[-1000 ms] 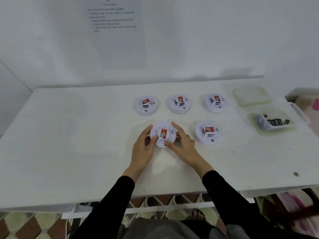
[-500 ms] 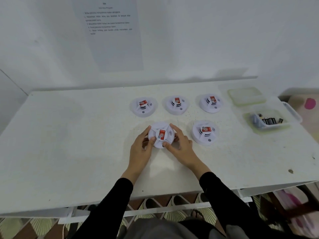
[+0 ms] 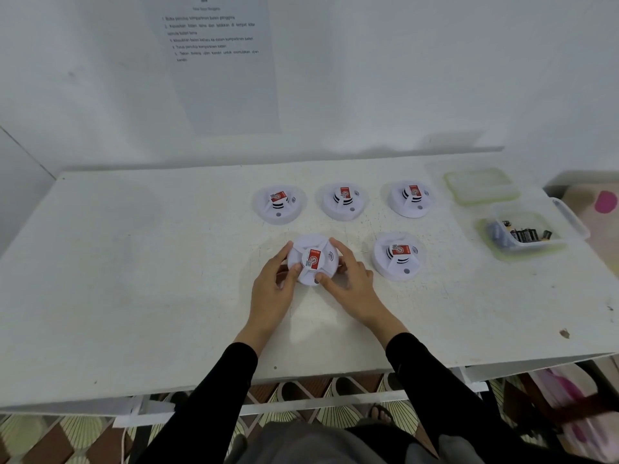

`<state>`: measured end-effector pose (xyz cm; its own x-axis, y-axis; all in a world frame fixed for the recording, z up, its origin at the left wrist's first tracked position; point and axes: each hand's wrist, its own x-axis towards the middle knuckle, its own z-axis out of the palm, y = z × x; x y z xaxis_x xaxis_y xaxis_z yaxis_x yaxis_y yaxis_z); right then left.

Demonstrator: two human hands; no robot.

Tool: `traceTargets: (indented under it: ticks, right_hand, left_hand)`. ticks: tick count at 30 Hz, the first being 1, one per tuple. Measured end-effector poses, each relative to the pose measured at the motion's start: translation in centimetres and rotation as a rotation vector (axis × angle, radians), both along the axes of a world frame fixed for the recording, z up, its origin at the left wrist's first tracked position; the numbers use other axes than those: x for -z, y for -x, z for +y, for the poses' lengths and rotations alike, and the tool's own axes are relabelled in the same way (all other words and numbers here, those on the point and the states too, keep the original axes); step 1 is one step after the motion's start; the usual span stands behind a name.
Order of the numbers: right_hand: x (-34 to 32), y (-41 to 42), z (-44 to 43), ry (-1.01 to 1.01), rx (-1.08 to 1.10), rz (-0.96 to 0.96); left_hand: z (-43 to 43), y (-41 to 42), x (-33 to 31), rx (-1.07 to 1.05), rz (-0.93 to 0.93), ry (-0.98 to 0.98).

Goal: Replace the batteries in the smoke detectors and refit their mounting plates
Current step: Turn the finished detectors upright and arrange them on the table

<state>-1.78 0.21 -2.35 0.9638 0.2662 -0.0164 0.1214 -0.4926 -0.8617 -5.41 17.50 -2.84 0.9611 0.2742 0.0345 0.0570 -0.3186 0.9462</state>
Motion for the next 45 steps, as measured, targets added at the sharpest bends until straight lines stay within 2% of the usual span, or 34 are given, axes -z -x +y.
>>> traceTargets:
  ticks: [13,21,45]
  right_hand:
    - [-0.2,0.0,0.1,-0.003,-0.007,0.018]
    - [-0.9,-0.5,-1.2,-0.212,-0.089,0.187]
    - [-1.3,0.1,-1.0,-0.258,-0.051,0.167]
  left_hand:
    - [-0.1,0.2,-0.2,-0.003,0.002,0.003]
    - [0.0,0.3,-0.1,0.003,0.009,0.012]
    - [-0.1,0.4,0.0,0.006,-0.006,0.015]
